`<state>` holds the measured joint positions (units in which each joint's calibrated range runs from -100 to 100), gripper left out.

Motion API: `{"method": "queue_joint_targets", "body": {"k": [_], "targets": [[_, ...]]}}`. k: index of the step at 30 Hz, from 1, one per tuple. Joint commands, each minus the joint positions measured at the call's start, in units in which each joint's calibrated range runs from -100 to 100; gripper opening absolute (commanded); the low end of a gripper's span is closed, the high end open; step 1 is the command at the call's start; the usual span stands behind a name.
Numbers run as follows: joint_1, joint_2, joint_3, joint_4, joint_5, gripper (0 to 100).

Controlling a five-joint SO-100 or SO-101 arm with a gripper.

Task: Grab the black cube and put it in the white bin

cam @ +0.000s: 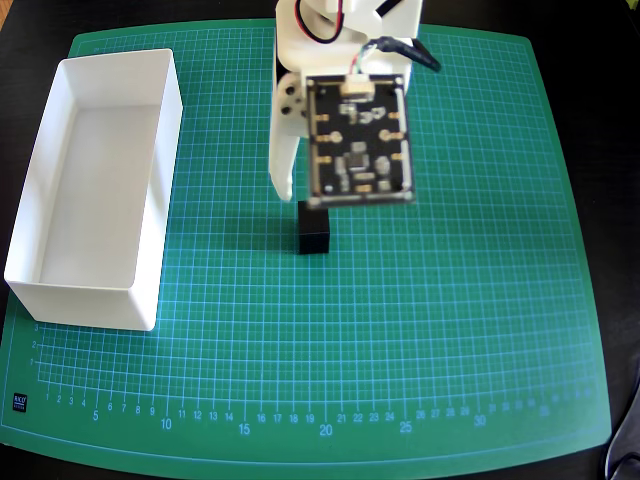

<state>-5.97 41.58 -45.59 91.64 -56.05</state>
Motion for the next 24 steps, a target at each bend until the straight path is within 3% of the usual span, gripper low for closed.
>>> {"method": "queue_joint_targets", "body": {"k": [1,9,24], "targets": [[0.36,1.9,-7.68,3.41,-1.24,17],[0.28,3.94,-11.56,4.35,-3.66,26],[-2.82,8.55,-12.28,3.41,-3.19,23]]}}
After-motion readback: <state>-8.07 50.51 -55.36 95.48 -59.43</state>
